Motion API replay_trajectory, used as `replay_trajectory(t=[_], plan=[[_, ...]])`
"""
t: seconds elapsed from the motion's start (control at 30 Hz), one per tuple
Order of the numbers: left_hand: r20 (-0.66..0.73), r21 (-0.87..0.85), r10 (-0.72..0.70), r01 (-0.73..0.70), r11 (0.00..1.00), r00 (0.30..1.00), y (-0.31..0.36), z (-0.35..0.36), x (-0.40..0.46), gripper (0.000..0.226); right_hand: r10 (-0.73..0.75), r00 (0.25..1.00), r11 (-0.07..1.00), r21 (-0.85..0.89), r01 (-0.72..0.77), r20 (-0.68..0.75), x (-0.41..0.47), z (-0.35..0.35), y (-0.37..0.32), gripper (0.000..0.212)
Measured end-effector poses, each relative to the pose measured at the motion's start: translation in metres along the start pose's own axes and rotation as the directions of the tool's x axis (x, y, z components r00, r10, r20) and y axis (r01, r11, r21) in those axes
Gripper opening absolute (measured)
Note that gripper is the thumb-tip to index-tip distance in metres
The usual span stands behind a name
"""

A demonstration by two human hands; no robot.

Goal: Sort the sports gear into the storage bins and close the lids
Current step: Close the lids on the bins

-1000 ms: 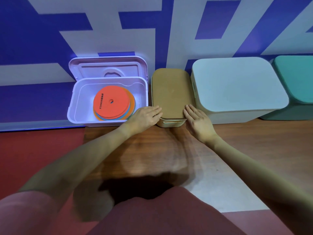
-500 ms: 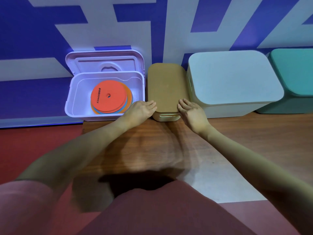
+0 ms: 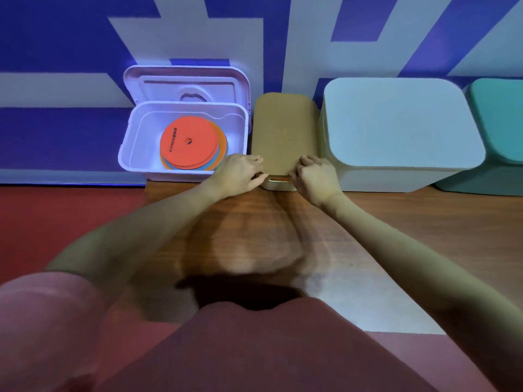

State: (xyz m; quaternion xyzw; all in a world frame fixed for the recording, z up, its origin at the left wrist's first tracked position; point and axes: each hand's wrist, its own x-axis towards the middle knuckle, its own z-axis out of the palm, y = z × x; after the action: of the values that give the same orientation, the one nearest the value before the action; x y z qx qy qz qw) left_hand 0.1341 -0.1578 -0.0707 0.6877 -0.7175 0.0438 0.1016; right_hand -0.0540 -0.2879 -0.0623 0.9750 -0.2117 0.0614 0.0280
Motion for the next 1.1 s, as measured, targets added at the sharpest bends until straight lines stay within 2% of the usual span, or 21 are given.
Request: replay_trajectory(t=[0.13,0.4,0.5,0.63,0.7,0.9,1.03,1.1], plan=[[-0.052,-0.125,-0.156,0.148,0.981,0.986,0.0,-0.018,-0.003,0.026,0.048,0.998,0.997,0.059,-0.05,0.042,0.014,-0.014,-0.006,0.029],[0.005,-0.086,-0.471,0.47,0.879,0.882,-0.071,-0.056,-0.04,0.052,-0.027,1.0,0.989,0.145,0.025,0.009,0.072,-0.025,-0.04,0.016],[0.009,-0.11,-0.556,0.554,0.825,0.831,-0.113,-0.065,-0.057,0.052,-0.035,0.999,0.98,0.195,0.039,-0.02,0.096,-0.021,-0.058,0.014],[0.02,-0.154,-0.619,0.614,0.774,0.785,-0.17,-0.08,-0.069,0.054,0.012,1.0,0.99,0.139,-0.015,0.027,0.144,-0.016,-0.079,0.051],[0.035,-0.163,-0.646,0.642,0.749,0.763,-0.196,-0.091,-0.068,0.056,0.049,0.998,0.991,0.125,-0.052,0.026,0.171,-0.017,-0.089,0.059],[-0.005,-0.2,-0.644,0.63,0.751,0.765,-0.271,-0.107,-0.05,0.054,0.186,0.98,0.976,0.129,-0.177,-0.063,0.235,-0.018,-0.111,0.057],[-0.023,-0.126,-0.62,0.613,0.78,0.784,-0.298,-0.103,-0.038,0.043,0.234,0.967,0.97,0.093,-0.225,-0.104,0.255,-0.017,-0.115,0.044],[-0.04,-0.09,-0.615,0.61,0.787,0.787,-0.304,-0.098,-0.034,0.037,0.269,0.96,0.963,0.053,-0.266,-0.082,0.26,-0.017,-0.115,0.039]])
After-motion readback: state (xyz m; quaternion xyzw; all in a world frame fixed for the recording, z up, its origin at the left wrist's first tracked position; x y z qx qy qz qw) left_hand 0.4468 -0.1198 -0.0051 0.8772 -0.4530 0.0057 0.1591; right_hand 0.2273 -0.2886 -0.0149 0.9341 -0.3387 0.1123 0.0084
